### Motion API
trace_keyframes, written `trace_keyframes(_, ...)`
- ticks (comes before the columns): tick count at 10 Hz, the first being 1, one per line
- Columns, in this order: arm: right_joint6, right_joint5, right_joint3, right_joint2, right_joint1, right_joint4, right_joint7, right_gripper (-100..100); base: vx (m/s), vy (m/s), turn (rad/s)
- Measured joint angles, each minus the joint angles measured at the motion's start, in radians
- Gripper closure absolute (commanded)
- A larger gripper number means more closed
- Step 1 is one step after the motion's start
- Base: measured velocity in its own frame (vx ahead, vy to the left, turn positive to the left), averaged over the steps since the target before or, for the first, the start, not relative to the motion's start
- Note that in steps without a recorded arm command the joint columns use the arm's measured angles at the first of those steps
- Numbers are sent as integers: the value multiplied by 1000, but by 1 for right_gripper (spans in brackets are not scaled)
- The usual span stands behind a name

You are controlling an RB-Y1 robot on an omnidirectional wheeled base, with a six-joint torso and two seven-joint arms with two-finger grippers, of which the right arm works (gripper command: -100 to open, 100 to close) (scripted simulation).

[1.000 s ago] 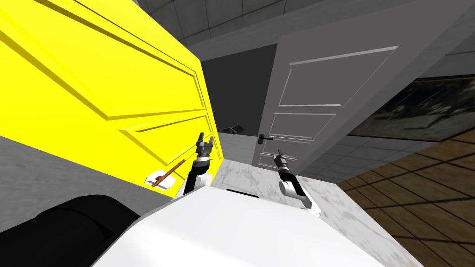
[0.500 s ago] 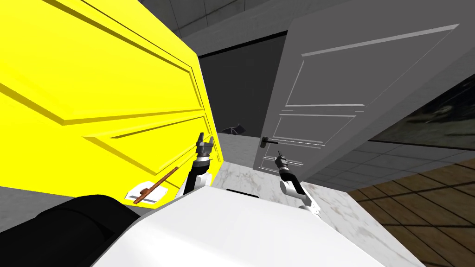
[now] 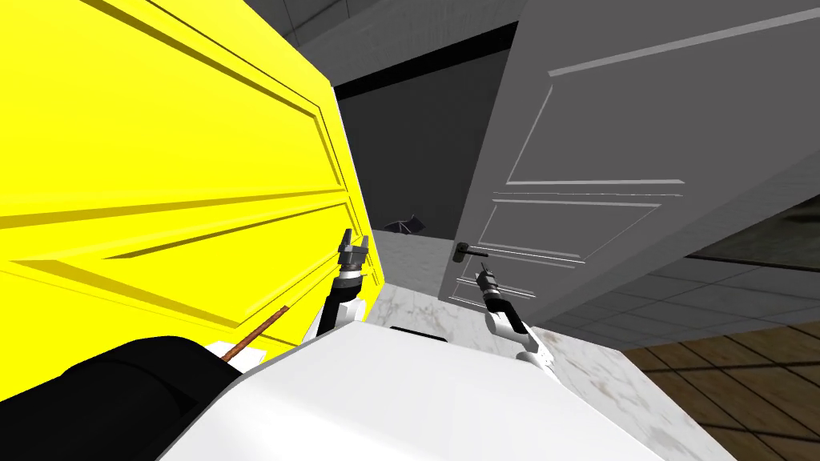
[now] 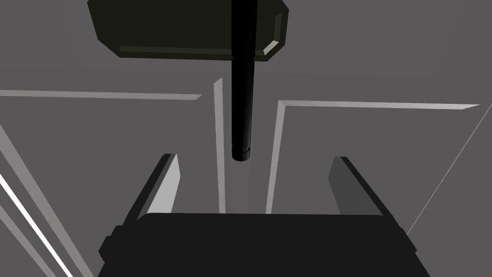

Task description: Pull the door open

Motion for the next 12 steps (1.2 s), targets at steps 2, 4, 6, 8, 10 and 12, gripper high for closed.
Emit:
trace_keyframes(2, -13, -6, -8, -17, 2, 22, -11, -100, 148, 39, 206)
trace_keyframes(4, -11, -19, -33, -45, 10, 26, -29, -100, 161, 40, 108)
trace_keyframes(6, -35, -27, -41, -70, 2, 73, -51, -100, 156, 13, 181)
trace_keyframes(8, -58, -39, -60, -106, -4, 115, -79, -100, 159, -3, 136)
trace_keyframes(10, -52, -47, -76, -122, 4, 113, -89, 100, 35, -4, 3)
trace_keyframes(12, -53, -46, -76, -121, 2, 111, -88, 100, -26, 1, 2)
